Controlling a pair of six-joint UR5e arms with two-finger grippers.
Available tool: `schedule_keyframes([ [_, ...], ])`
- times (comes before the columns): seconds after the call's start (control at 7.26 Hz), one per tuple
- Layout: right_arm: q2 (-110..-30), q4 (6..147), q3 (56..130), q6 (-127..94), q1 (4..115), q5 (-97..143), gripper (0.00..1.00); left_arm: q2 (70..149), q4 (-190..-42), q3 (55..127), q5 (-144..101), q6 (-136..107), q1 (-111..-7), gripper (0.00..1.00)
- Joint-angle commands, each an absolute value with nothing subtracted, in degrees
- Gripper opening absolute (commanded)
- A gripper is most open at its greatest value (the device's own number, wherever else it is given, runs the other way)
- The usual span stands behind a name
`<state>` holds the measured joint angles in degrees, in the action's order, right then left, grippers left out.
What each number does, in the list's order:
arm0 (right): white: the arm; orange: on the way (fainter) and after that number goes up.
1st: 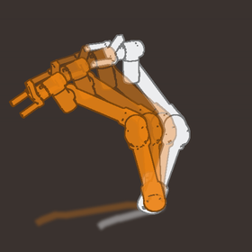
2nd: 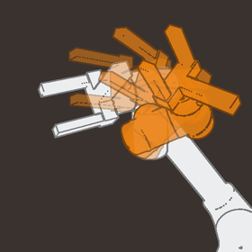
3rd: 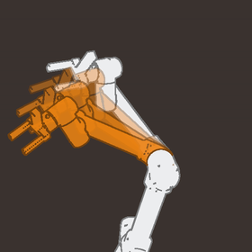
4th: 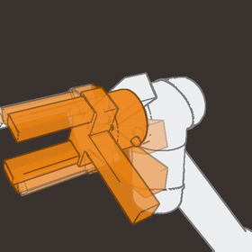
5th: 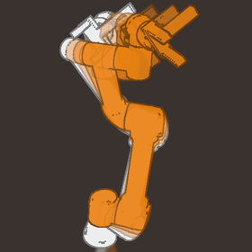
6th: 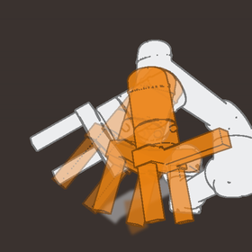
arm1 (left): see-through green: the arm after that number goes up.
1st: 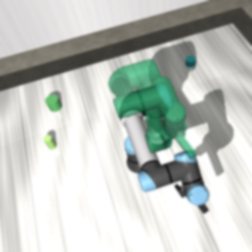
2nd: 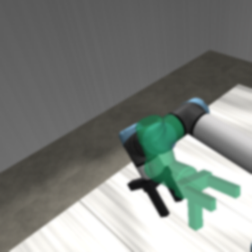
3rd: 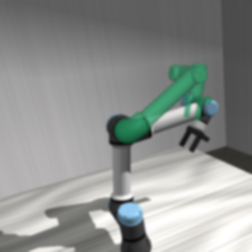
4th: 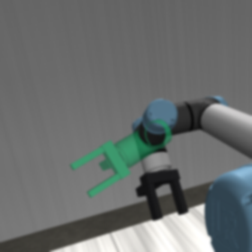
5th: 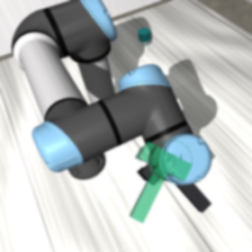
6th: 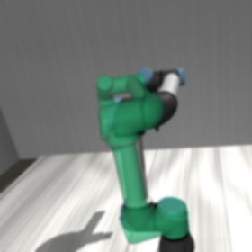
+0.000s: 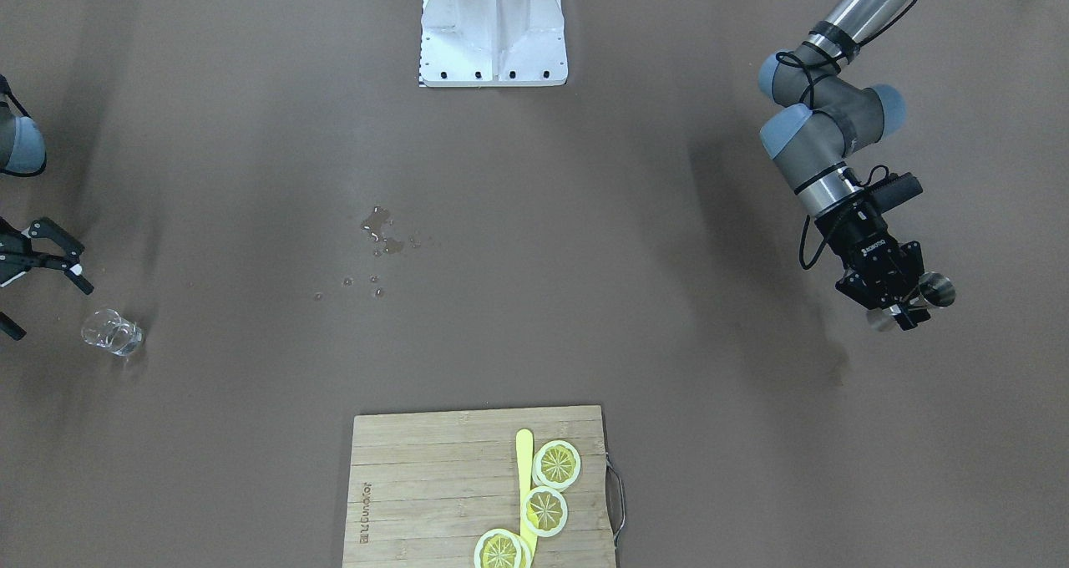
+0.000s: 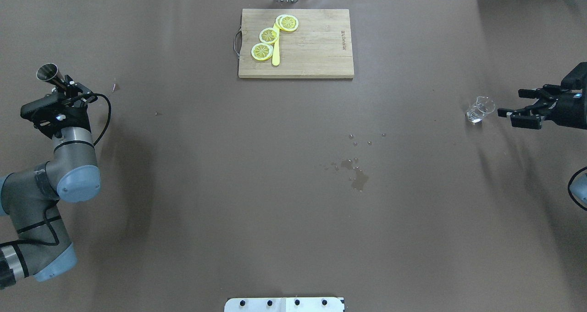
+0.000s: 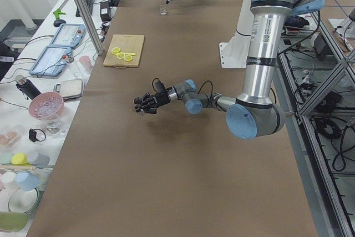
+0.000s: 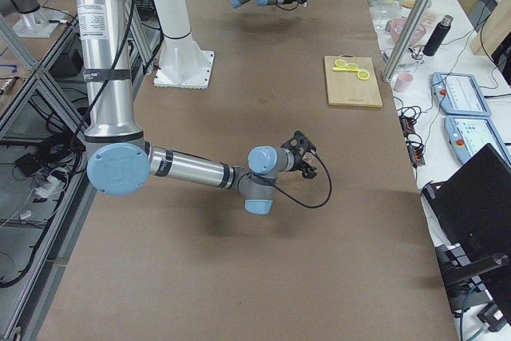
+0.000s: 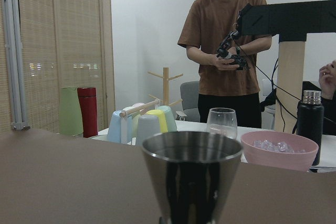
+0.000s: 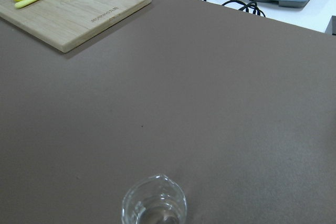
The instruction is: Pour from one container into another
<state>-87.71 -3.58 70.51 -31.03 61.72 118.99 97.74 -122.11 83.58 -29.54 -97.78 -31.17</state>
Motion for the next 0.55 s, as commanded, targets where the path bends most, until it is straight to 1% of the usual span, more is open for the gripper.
schedule_keyframes([
  [0.0, -89.12, 7.34, 75.05, -31.03, 70.1, 132.22, 1.0, 98.35, -117.52, 83.41, -30.41, -102.12, -31.73, 0.0],
  [0.28, -91.83, 11.05, 75.32, -31.03, 74.16, 139.89, 1.0, 98.52, -117.16, 82.09, -30.32, -104.06, -31.64, 0.0],
  [0.41, -92.37, 15.42, 75.5, -31.03, 75.83, 143.66, 1.0, 98.53, -116.98, 81.65, -30.41, -104.15, -31.55, 0.0],
])
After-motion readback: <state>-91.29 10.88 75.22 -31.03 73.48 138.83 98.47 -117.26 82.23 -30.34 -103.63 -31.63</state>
